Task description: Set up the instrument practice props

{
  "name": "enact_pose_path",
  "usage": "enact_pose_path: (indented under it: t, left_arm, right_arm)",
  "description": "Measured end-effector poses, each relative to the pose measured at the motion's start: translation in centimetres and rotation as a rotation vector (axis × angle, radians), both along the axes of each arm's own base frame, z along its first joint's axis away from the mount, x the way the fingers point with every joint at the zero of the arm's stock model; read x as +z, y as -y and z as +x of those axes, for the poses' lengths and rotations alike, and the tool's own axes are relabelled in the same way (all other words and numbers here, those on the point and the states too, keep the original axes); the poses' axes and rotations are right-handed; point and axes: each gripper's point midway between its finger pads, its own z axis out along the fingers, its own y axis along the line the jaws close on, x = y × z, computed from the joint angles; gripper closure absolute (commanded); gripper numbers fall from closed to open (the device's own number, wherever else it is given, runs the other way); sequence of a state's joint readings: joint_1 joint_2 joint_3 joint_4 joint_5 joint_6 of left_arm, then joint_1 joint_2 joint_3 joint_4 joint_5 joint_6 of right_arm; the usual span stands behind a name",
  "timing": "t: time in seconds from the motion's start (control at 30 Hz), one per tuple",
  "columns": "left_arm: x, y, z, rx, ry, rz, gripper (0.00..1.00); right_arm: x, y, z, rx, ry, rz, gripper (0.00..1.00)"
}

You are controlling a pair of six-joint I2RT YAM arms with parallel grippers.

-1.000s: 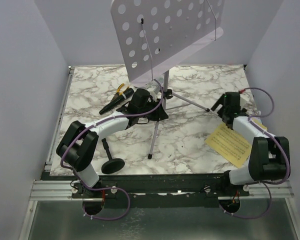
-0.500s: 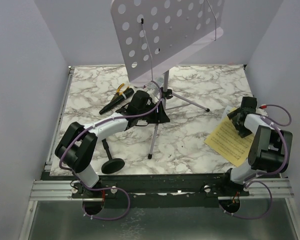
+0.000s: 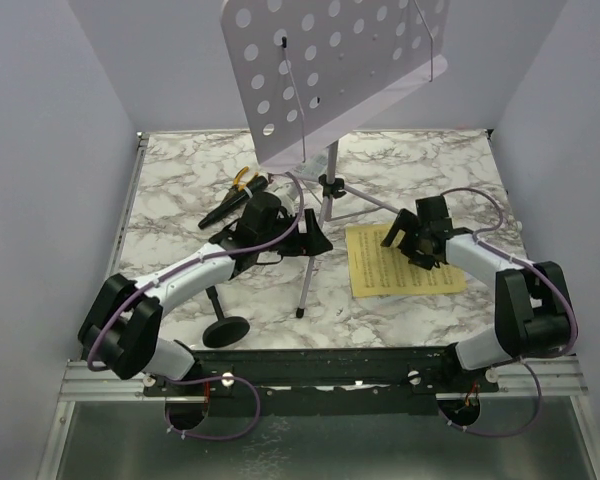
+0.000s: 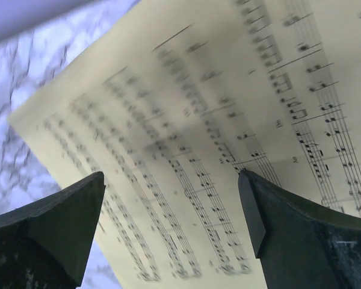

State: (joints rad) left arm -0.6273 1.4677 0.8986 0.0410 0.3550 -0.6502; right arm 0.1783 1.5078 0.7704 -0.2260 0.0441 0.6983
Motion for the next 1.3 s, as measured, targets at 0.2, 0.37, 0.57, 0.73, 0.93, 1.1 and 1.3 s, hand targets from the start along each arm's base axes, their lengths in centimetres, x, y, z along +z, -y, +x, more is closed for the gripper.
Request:
enact_pose_path:
  t: [0.2,0.37,0.57,0.73,0.93,1.1,1.3]
  left_arm:
    - [-2.3,-4.1,-3.7,0.067,-0.097,0.071,0.12]
    - [0.0,-5.6,-5.6,0.084,-0.085,0.044,0.08]
    - [3.9,-6.1,-6.4,0.081,0.005,-0.019,0.08]
    - [4.8,-6.5,-6.9,0.073,0.032,-0.028,0.11]
    - [6.2,-5.9,-8.6,-0.012,0.077,-0.091,0.14]
    - [5.3,-0.7,-15.2,-0.268,0.143,-0.114,0.14]
    - [3.9,4.5,-21.0,-0.435,0.314,-0.08,0.14]
  right_arm:
    - [0.4,-0.9,-3.6,0.079,-0.058,0.031,0.0]
    - [2.7,-0.4,-3.7,0.108,0.02,0.003,0.0]
    - [2.6,2.3,-3.0,0.053,0.028,-0.053,0.0]
    - [2.5,3.2,-2.8,0.024,0.022,-0.03,0.0]
    - [2.9,5.8,-3.0,-0.056,0.037,0.07,0.0]
    - [4.0,3.1,-4.2,0.032,0.04,0.191,0.0]
    - [5.7,2.4,-6.4,0.009,0.033,0.238,0.0]
